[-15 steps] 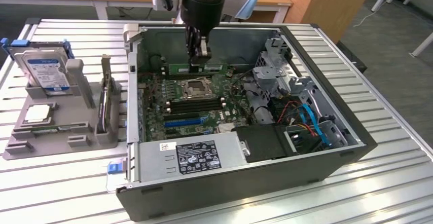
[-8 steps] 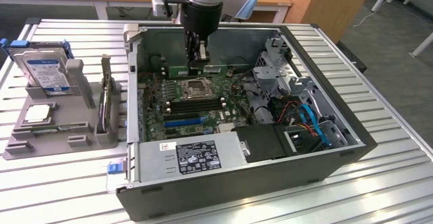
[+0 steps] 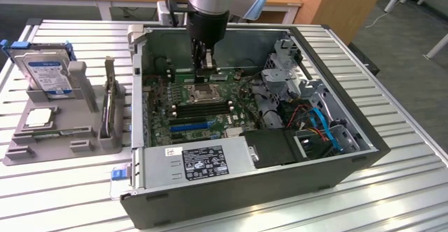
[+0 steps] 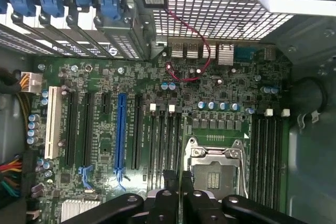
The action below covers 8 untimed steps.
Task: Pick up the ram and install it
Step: 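Insert the ram into the slot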
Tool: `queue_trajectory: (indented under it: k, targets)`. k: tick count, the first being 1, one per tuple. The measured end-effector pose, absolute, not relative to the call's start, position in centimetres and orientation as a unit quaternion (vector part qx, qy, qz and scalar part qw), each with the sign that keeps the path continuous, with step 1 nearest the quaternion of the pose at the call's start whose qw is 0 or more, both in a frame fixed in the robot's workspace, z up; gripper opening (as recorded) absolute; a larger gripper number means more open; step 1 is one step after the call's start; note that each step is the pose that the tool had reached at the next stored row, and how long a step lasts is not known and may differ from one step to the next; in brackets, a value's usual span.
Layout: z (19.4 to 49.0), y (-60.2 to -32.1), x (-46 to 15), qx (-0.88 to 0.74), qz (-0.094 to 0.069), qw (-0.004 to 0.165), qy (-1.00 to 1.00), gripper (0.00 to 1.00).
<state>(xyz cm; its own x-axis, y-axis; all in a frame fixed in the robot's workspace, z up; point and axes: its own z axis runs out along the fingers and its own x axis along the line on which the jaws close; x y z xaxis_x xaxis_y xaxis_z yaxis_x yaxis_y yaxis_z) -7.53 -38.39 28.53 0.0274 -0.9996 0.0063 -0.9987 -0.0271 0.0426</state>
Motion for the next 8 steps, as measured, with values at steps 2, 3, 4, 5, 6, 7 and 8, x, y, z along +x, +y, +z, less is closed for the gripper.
queue_trajectory:
  k: [2, 3, 4, 5, 6, 7, 8]
  targets:
    - [28.1, -38.7, -7.5, 0.717, -0.014, 0.016, -0.697, 0.14]
    - [28.0, -38.8, -7.5, 0.717, -0.014, 0.016, -0.697, 0.14]
    - [27.8, -39.0, -7.5, 0.717, -0.015, 0.015, -0.697, 0.14]
    - [27.6, -39.1, -7.5, 0.717, -0.015, 0.015, -0.697, 0.14]
    - [27.4, -39.2, -7.5, 0.717, -0.015, 0.015, -0.697, 0.14]
    - [27.2, -39.3, -7.5, 0.717, -0.016, 0.014, -0.697, 0.14]
    - [27.0, -39.5, -7.5, 0.717, -0.016, 0.014, -0.697, 0.14]
